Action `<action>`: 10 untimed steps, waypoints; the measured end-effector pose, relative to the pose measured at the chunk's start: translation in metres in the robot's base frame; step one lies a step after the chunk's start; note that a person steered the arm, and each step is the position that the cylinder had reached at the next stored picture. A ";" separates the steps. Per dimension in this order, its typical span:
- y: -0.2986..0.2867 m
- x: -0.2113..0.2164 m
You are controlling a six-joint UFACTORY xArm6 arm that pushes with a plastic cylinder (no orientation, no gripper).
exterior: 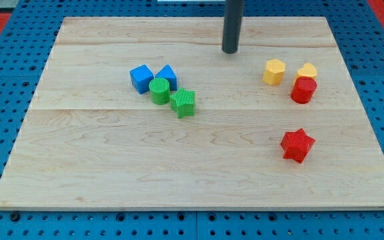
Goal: Move your arm on top of the yellow hexagon
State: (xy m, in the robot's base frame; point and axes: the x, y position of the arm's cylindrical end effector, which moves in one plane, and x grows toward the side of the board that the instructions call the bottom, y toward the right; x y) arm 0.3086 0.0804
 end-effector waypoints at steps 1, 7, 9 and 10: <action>0.002 0.049; -0.005 -0.040; -0.022 -0.040; -0.033 -0.040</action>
State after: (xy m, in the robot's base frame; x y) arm 0.2689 0.0478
